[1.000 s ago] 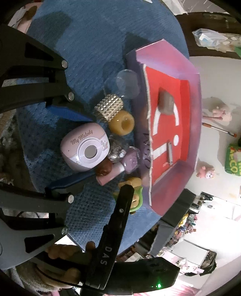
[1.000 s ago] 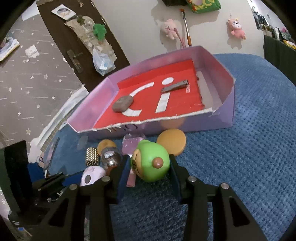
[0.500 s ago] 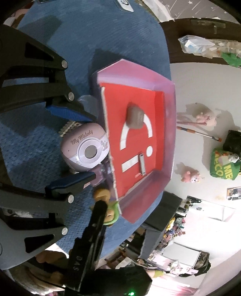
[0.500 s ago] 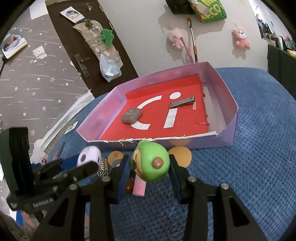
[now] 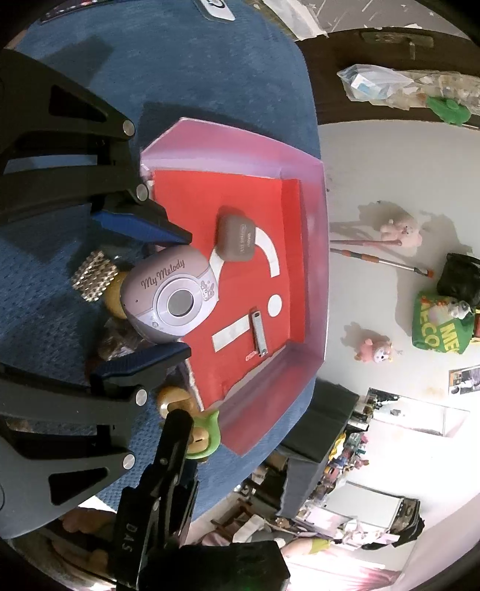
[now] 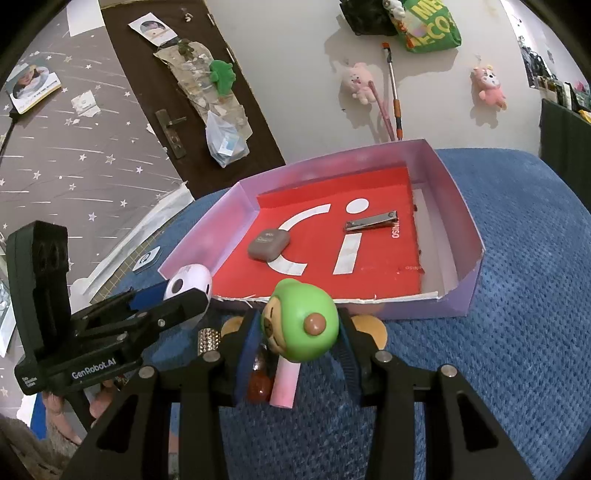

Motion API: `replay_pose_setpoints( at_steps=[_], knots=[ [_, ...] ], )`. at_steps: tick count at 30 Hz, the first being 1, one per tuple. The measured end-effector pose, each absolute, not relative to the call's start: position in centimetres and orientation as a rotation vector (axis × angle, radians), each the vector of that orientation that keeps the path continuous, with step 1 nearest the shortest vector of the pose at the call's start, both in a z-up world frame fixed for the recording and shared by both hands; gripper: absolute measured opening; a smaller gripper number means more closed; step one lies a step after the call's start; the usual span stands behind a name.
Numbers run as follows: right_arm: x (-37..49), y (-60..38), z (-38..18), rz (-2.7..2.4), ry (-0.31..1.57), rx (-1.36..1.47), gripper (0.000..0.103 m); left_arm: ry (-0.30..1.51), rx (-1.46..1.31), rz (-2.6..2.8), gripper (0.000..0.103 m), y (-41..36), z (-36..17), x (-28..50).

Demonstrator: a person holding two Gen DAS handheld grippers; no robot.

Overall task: Organize rigid objects
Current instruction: 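Grasp the pink round compact with the left gripper while the right grasps the green frog figure, then carry the pink compact and green frog figure over the red box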

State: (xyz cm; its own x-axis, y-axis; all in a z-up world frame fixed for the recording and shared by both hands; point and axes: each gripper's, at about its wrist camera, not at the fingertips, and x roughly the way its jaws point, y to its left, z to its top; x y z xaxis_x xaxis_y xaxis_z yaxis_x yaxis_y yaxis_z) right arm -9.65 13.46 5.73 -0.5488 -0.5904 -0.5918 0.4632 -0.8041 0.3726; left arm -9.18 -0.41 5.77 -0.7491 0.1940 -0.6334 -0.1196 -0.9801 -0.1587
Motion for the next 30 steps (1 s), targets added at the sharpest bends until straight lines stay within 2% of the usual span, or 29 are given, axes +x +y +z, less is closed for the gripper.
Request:
replay_pose_setpoints(
  at_steps=[16, 30],
  knots=[
    [-12.9, 13.1, 7.5, -2.358, -0.150, 0.946, 0.044, -0.178, -1.055, 2.728, 0.051, -2.8, 6.2, -13.5],
    [-16.4, 11.7, 6.0, -2.343, -0.083, 1.044, 0.044, -0.129, -1.188, 2.676, 0.051, -2.4, 4.1, -16.4]
  ],
)
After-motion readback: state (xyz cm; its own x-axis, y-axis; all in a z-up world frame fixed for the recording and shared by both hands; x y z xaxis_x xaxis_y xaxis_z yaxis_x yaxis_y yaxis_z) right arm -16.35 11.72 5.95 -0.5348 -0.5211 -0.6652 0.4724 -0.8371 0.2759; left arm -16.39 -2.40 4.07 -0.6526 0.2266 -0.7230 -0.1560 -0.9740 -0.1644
